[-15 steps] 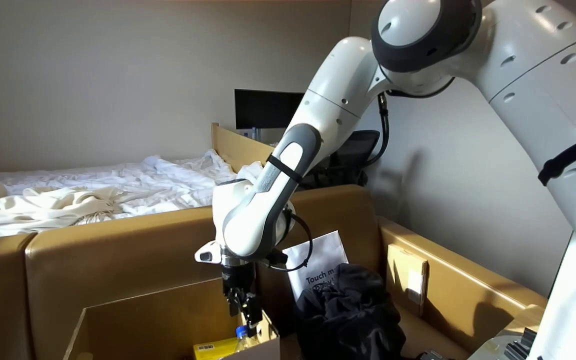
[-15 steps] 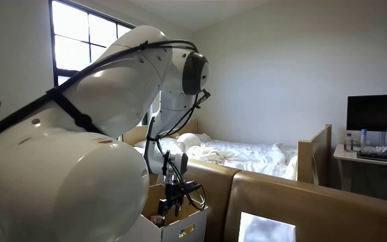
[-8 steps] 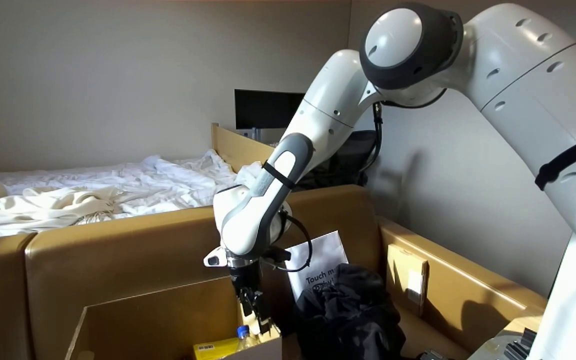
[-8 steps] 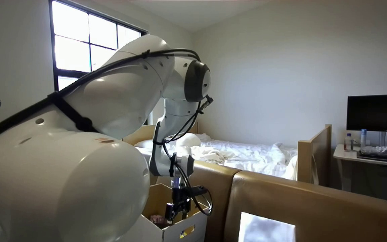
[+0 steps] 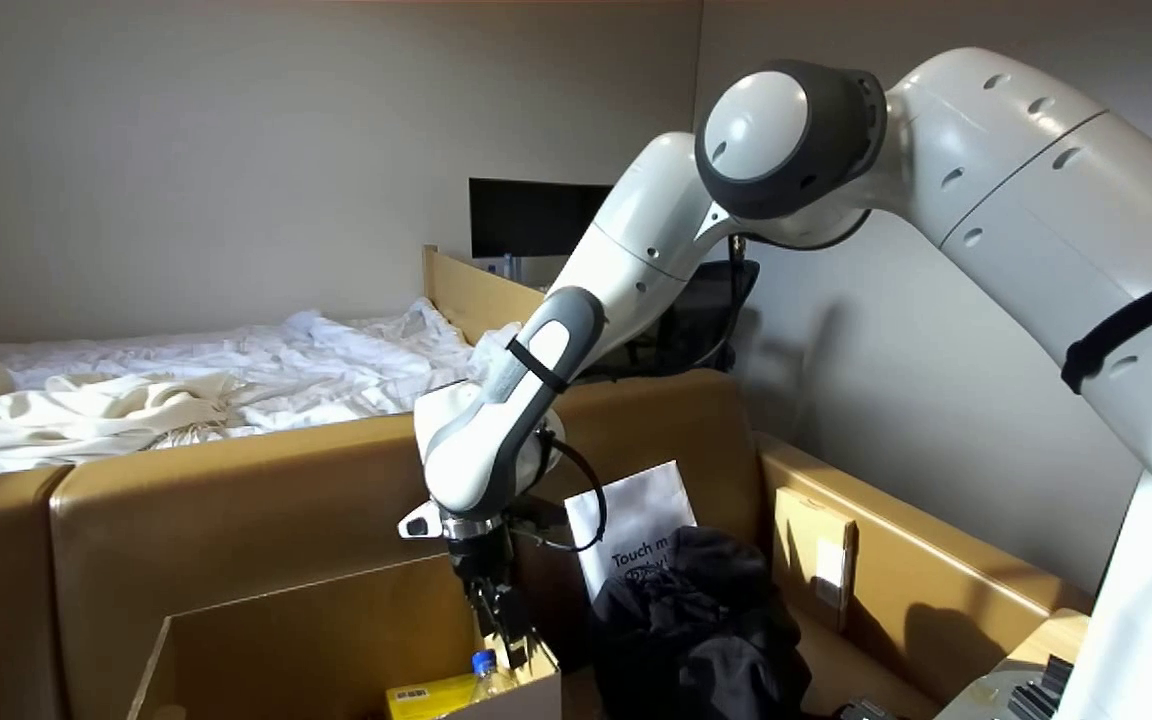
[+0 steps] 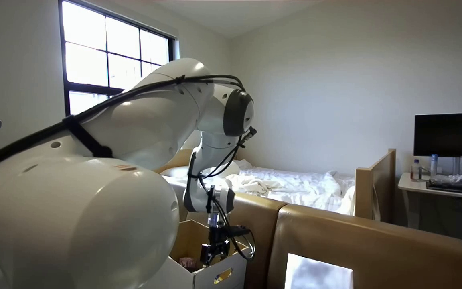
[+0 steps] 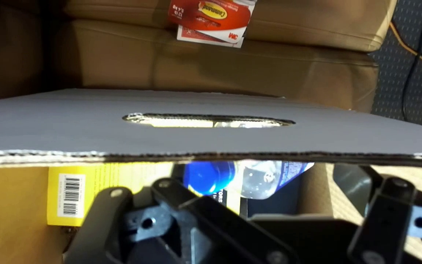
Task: Remove the bottle from the box and put it on the handle of the couch
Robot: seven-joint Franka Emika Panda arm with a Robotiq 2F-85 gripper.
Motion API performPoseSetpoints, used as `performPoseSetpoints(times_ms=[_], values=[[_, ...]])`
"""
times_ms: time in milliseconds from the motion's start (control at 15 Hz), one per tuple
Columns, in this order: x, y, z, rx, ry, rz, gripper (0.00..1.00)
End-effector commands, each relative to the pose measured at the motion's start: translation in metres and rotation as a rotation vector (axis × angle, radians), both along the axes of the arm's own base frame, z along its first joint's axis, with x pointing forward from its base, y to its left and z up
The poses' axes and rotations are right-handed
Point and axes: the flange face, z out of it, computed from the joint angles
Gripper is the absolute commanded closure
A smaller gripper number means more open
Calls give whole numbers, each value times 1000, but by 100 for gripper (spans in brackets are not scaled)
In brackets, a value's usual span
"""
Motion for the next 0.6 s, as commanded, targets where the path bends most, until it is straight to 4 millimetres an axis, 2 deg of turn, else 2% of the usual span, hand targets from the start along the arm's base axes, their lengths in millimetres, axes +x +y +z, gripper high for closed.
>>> performPoseSetpoints(times_ms=[0, 333, 533], values=[[3, 10, -4, 63, 70, 20, 0], [-16, 37, -14, 119, 182, 30, 0], [-18, 37, -16, 78, 217, 11, 0]])
